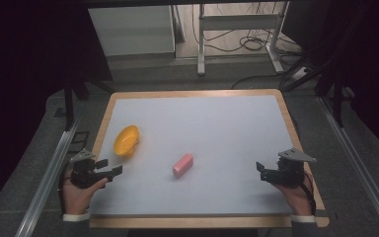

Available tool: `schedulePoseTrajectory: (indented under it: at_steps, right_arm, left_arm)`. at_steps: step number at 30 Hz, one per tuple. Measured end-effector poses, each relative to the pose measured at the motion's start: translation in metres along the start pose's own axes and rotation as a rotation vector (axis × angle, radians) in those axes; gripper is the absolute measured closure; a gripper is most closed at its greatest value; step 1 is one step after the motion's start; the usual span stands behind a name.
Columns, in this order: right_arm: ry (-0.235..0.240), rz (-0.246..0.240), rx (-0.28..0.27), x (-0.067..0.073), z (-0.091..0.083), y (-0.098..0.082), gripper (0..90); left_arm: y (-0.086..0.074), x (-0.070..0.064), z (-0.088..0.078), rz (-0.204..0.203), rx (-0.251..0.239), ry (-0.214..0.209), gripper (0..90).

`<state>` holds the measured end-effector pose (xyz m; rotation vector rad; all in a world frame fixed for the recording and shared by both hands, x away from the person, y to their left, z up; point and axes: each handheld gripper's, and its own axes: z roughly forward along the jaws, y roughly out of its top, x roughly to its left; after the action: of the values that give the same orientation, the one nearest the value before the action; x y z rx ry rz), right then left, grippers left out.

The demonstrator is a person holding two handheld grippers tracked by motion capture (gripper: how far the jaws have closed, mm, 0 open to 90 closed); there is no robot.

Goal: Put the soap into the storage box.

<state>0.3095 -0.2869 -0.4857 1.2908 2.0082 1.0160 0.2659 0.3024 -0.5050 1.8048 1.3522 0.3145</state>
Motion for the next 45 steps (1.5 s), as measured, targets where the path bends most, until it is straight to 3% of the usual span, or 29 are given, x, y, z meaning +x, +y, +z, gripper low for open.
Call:
schedulePoseTrajectory:
  at_steps: [6,10,12,18,27,36,45]
  right_arm:
    - [0.025,0.018,0.004,-0.005,0.001,-0.002,7.0]
    - [0.015,0.013,0.005,-0.006,-0.002,-0.004,7.2]
    - [0.016,0.036,0.003,-0.008,-0.003,-0.004,7.2]
    - [0.013,0.049,0.0,-0.01,-0.006,-0.005,7.6]
    - [0.012,0.036,-0.003,-0.018,-0.005,-0.006,7.9]
    - [0.014,0.01,0.008,-0.013,-0.001,-0.008,8.9]
    - [0.006,0.01,0.017,-0.015,-0.001,-0.01,9.0]
  left_arm:
    - [-0.002,0.003,-0.005,-0.002,-0.001,0.026,24.8]
    - [-0.001,0.0,-0.01,0.004,-0.016,0.033,24.9]
    - [-0.001,0.001,-0.013,0.005,-0.017,0.031,24.9]
    - [0.0,0.003,-0.018,-0.022,-0.022,0.039,26.4]
    - [0.014,-0.014,-0.009,0.009,0.025,0.03,27.7]
    - [0.04,-0.034,-0.019,0.066,0.025,0.033,27.5]
    - [0.053,-0.046,-0.016,0.083,0.027,0.011,27.3]
